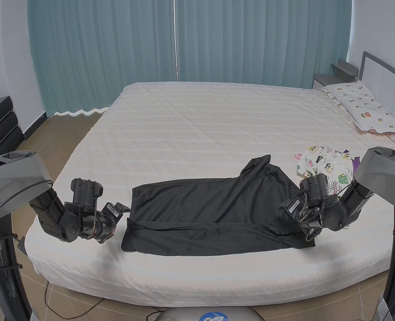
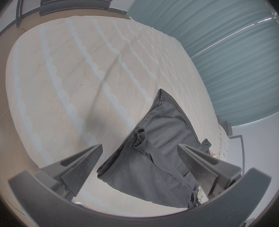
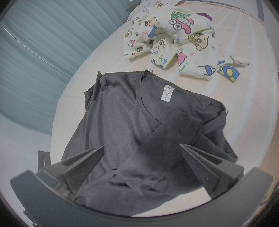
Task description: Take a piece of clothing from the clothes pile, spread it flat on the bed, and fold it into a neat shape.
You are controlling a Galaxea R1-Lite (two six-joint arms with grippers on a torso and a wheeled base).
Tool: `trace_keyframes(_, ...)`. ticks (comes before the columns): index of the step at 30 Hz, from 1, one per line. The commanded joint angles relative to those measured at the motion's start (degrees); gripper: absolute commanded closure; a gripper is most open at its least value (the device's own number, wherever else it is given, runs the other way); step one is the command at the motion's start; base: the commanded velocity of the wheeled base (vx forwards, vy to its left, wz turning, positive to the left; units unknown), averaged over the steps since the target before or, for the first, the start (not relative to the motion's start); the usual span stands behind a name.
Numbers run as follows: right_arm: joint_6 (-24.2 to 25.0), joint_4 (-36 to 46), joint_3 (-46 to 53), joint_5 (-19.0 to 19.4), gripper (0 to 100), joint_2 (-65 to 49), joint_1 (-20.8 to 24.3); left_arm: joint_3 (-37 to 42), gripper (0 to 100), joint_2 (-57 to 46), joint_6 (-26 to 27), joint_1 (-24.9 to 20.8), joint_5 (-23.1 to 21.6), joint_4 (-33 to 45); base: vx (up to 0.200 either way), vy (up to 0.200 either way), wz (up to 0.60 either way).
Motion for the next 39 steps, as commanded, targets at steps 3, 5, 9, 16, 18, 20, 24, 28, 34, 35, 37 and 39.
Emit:
trace_keyframes(3, -0.2, -0.1, -0.3, 0.1, 0, 3.3, -0.5, 0.0, 0, 0.0, 0.0, 0.0, 0.0, 0.0, 0.000, 0.000, 0.00)
trace_keyframes(5, -0.2, 0.0, -0.4, 0.0, 0, 3.4, -0.4, 0.0, 0, 0.0, 0.0, 0.0, 0.0, 0.0, 0.000, 0.000, 0.00)
trace_keyframes(9, -0.3, 0.1, -0.7, -0.7, 0, 4.2, 0.2, 0.0, 0, 0.0, 0.0, 0.0, 0.0, 0.0, 0.000, 0.000, 0.00)
trace_keyframes(16, -0.2, -0.2, -0.5, -1.9, 100, 4.5, 0.6, 0.0, 0, 0.0, 0.0, 0.0, 0.0, 0.0, 0.000, 0.000, 0.00)
trace_keyframes(18, -0.1, -0.2, -0.1, -2.0, 100, 3.9, 0.4, 0.0, 0, 0.0, 0.0, 0.0, 0.0, 0.0, 0.000, 0.000, 0.00)
trace_keyframes(20, 0.0, -0.1, 0.3, -2.0, 100, 2.4, 0.3, 0.0, 0, 0.0, 0.0, 0.0, 0.0, 0.0, 0.000, 0.000, 0.00)
trace_keyframes(24, 0.5, 0.1, 2.1, -2.6, 100, -1.2, 0.3, 0.0, 0, 0.1, 0.0, 0.0, 0.0, 0.0, 0.000, 0.000, 0.00)
trace_keyframes(28, 0.6, 0.1, 4.2, -2.7, 100, -4.6, 0.6, 0.0, 0, 0.0, 0.0, 0.0, 0.0, 0.0, 0.000, 0.000, 0.00)
trace_keyframes(34, 0.4, 1.3, 7.2, -3.3, 100, -10.7, 1.3, 0.0, 0, 0.1, 0.0, 0.0, 0.0, 0.0, 0.000, 0.000, 0.00)
trace_keyframes(35, 0.4, 1.8, 7.7, -3.5, 100, -11.6, 1.7, 0.0, 0, 0.1, 0.0, 0.0, 0.1, 0.0, 0.000, 0.000, 0.00)
trace_keyframes(37, 0.4, 3.8, 8.3, -3.6, 100, -13.5, 2.6, 0.0, 0, 0.0, 0.0, 0.0, 0.1, 0.0, 0.000, 0.000, 0.00)
trace_keyframes(39, 0.5, 4.9, 8.3, -3.6, 100, -14.1, 2.9, 0.0, 0, 0.0, 0.0, 0.0, 0.0, 0.0, 0.000, 0.000, 0.00)
